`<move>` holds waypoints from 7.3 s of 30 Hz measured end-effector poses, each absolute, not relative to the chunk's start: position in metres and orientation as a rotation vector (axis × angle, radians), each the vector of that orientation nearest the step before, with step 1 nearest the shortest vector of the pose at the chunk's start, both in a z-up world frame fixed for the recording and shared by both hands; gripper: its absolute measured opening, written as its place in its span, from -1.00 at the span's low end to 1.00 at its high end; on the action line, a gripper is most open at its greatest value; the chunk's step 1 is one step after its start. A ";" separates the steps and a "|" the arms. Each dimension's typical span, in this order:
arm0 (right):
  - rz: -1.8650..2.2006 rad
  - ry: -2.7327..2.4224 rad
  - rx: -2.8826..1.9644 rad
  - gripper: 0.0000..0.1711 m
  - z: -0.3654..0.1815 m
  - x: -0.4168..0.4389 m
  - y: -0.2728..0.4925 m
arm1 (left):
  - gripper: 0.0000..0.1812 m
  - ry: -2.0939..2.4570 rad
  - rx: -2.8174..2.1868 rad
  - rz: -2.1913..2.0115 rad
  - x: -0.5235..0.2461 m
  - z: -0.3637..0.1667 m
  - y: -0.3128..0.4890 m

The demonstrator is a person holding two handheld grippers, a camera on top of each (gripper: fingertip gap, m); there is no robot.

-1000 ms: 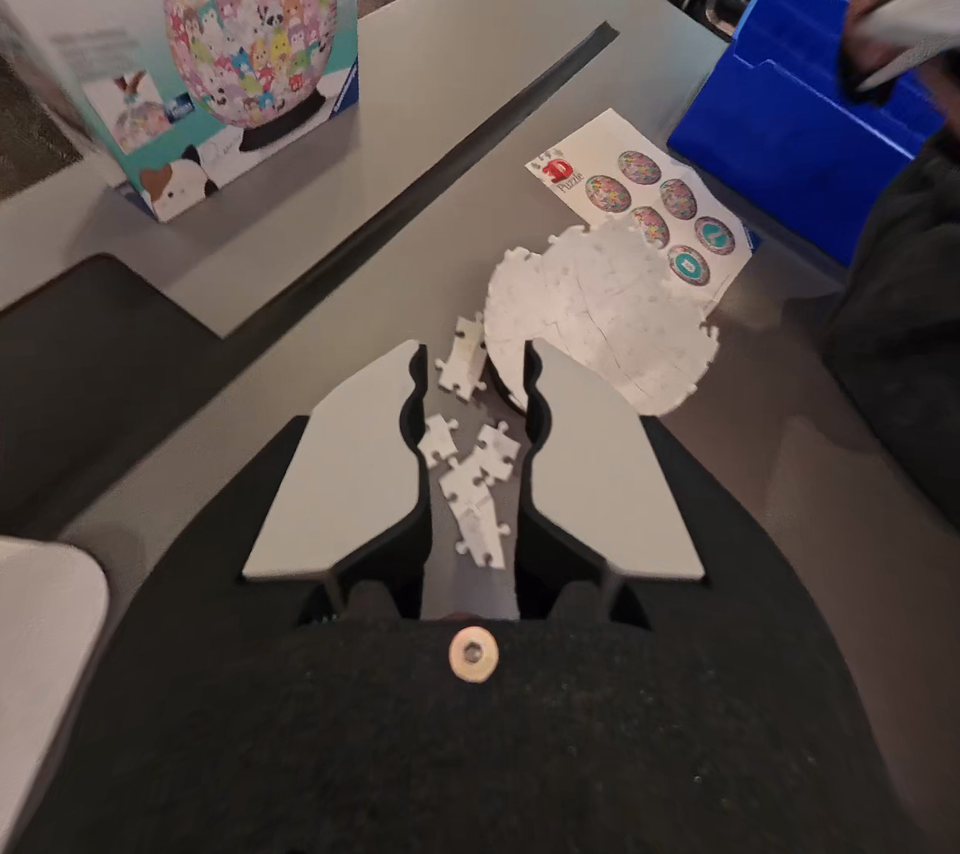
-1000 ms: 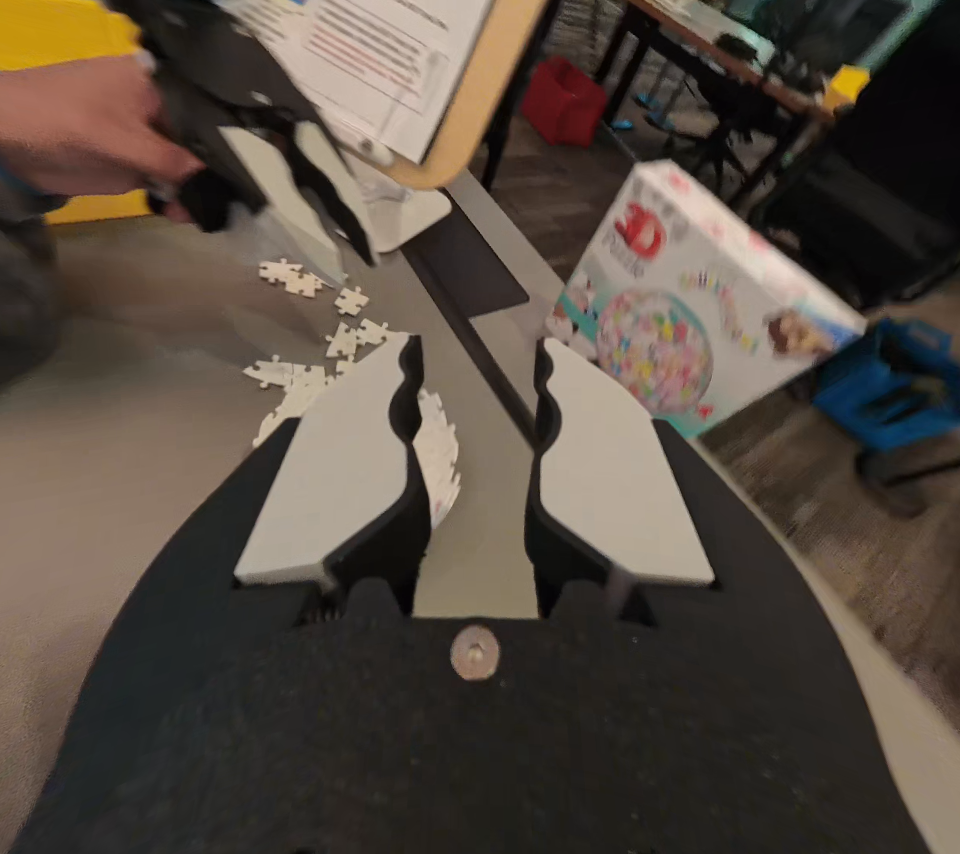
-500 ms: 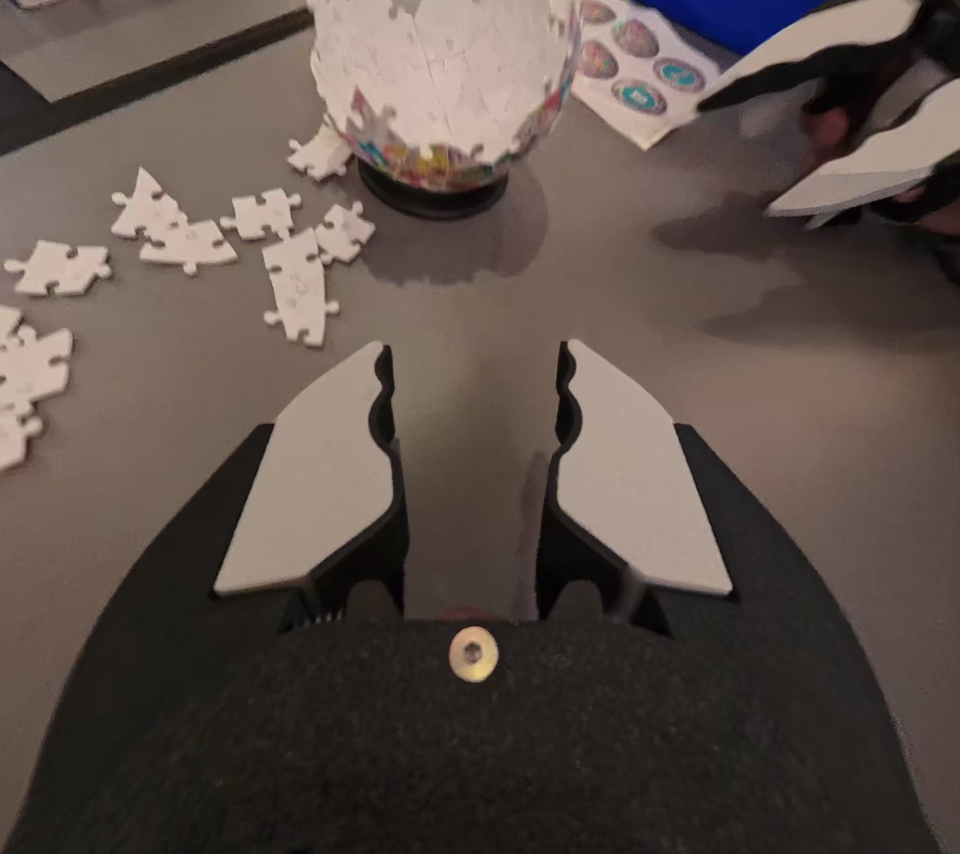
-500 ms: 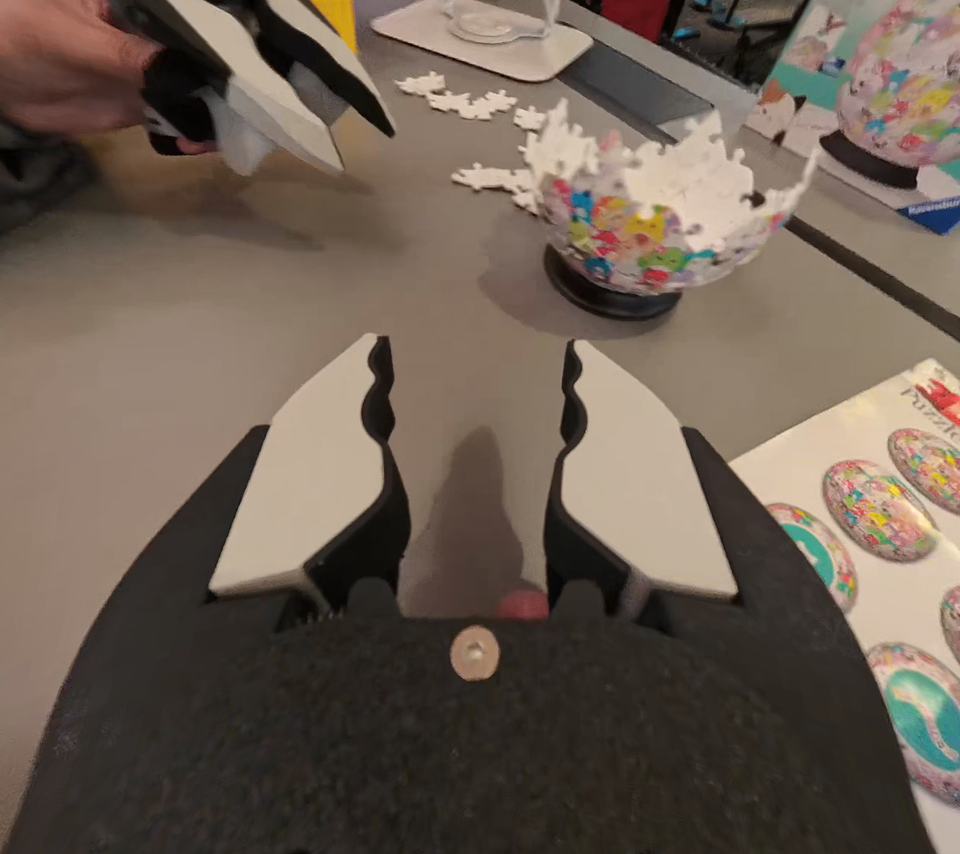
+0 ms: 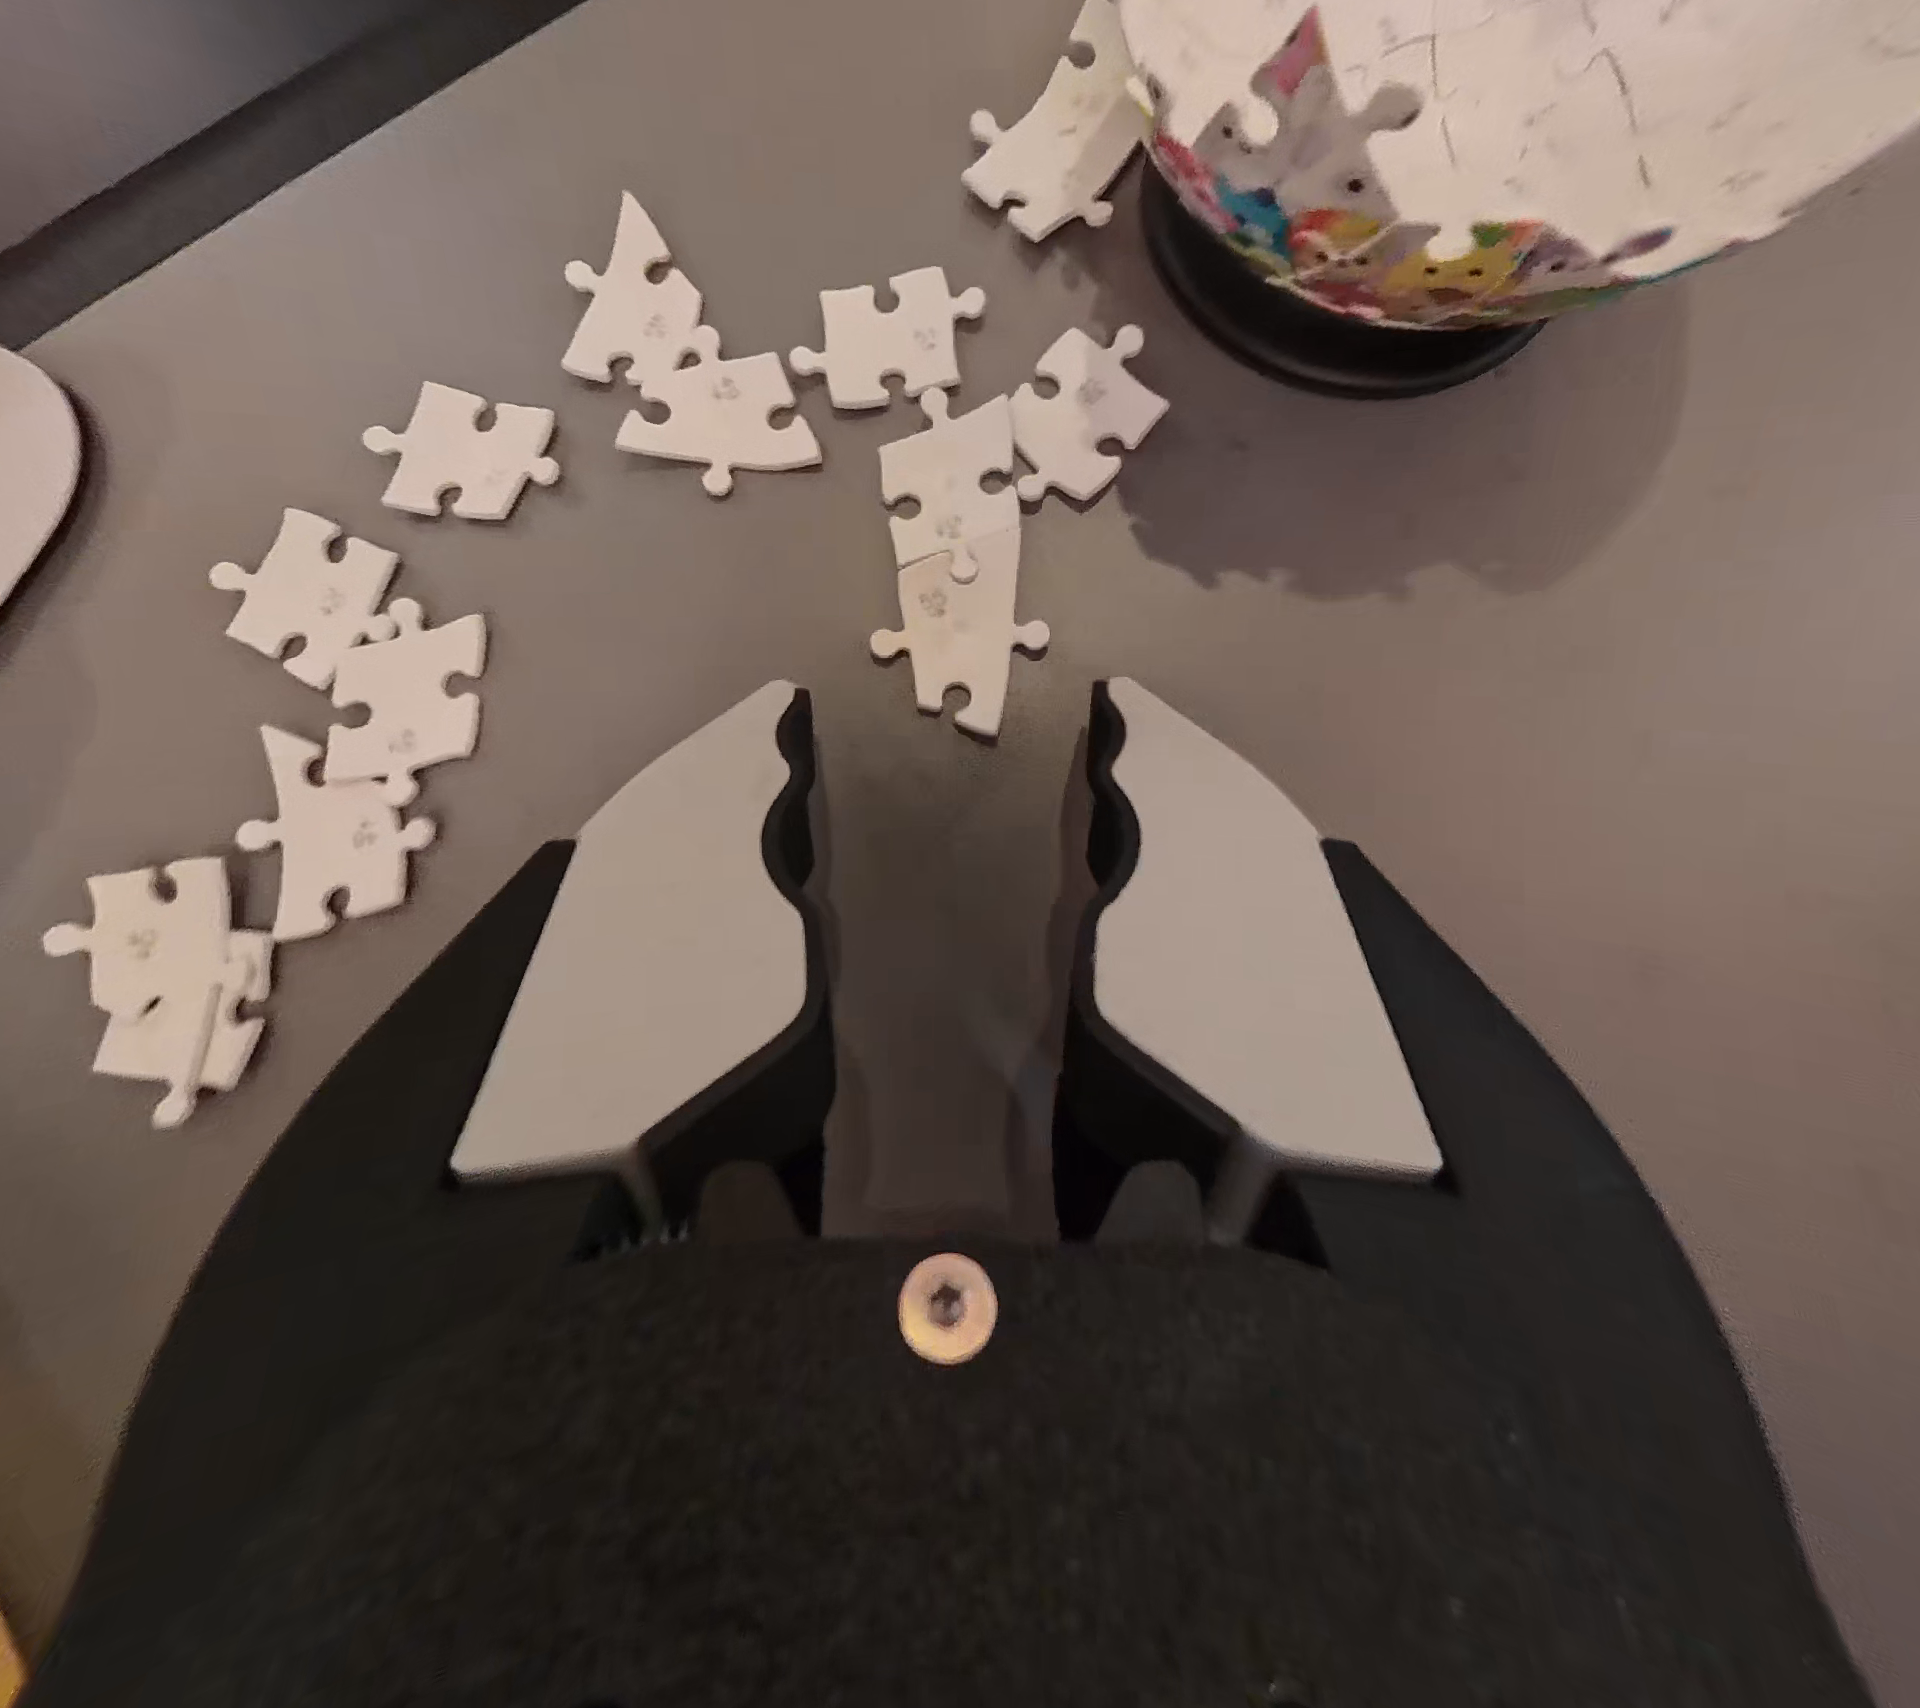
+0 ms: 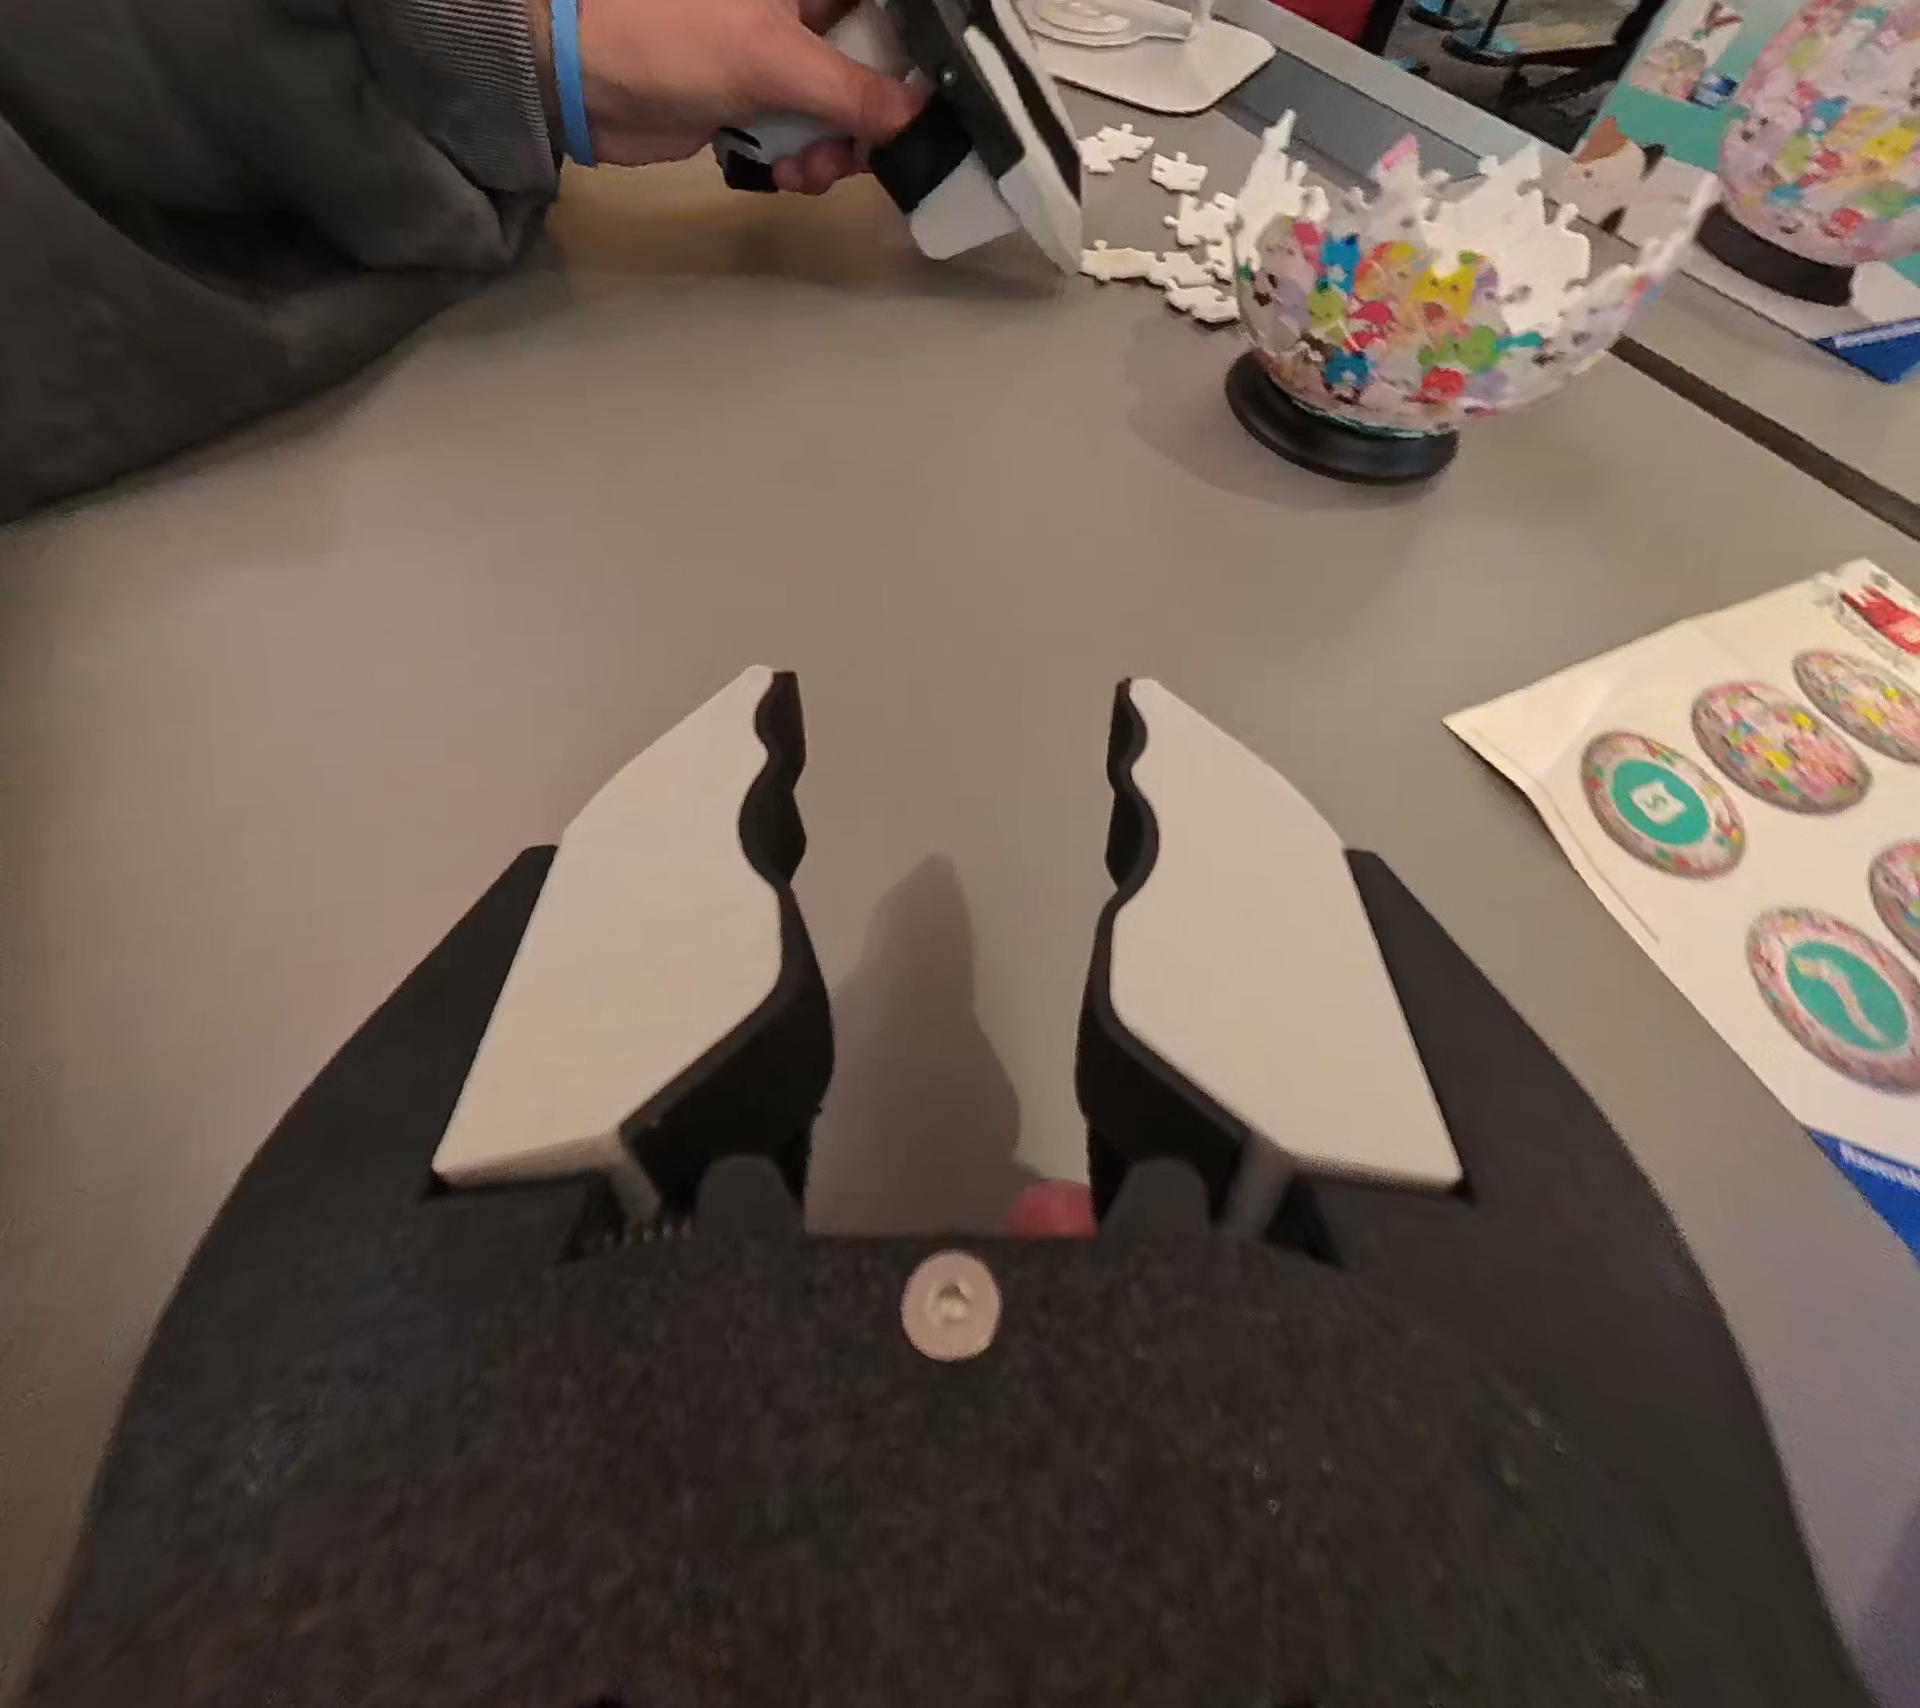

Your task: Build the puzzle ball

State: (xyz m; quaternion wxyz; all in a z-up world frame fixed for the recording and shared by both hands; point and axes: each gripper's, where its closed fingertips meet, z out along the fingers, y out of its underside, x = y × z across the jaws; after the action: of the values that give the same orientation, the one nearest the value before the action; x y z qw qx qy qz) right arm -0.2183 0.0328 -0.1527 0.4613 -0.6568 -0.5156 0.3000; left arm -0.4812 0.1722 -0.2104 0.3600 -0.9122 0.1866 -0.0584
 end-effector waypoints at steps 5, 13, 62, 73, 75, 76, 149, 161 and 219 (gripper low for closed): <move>0.853 -1.179 -1.674 -0.37 -0.151 -0.207 0.041 | -0.44 0.508 -2.367 -0.149 -0.475 -0.214 0.177; 0.887 -1.135 -1.653 -0.33 -0.143 -0.203 0.042 | -0.45 0.345 -2.215 -0.364 -0.459 -0.168 0.121; 0.897 -2.078 -1.656 -0.05 -0.217 -0.308 0.200 | -0.56 1.045 -2.184 -0.680 -0.357 -0.211 0.159; 0.865 -2.171 -1.629 -0.02 -0.217 -0.285 0.132 | -0.51 1.053 -2.199 -0.705 -0.338 -0.211 0.090; 0.869 -2.184 -1.622 -0.02 -0.217 -0.281 0.117 | -0.51 1.046 -2.209 -0.727 -0.334 -0.211 0.075; 0.871 -2.189 -1.619 -0.02 -0.217 -0.280 0.109 | -0.51 1.047 -2.213 -0.738 -0.332 -0.210 0.066; 0.917 -1.059 -1.733 -0.17 -0.144 -0.174 0.069 | -0.98 1.008 -2.271 -0.325 -0.425 -0.160 0.167; 0.906 -1.129 -1.714 -0.19 -0.145 -0.182 0.058 | -0.98 1.275 -1.863 -0.119 -0.427 -0.183 -0.050; 1.121 -1.138 -1.736 -0.20 -0.142 -0.188 0.044 | -0.44 0.089 -2.702 0.317 -0.624 -0.199 0.166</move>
State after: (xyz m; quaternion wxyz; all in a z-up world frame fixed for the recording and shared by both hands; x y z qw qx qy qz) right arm -0.1876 0.0440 -0.1423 0.3815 -0.6803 -0.4460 0.4391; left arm -0.6240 0.1664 -0.1987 0.2084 -0.9708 0.0319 0.1140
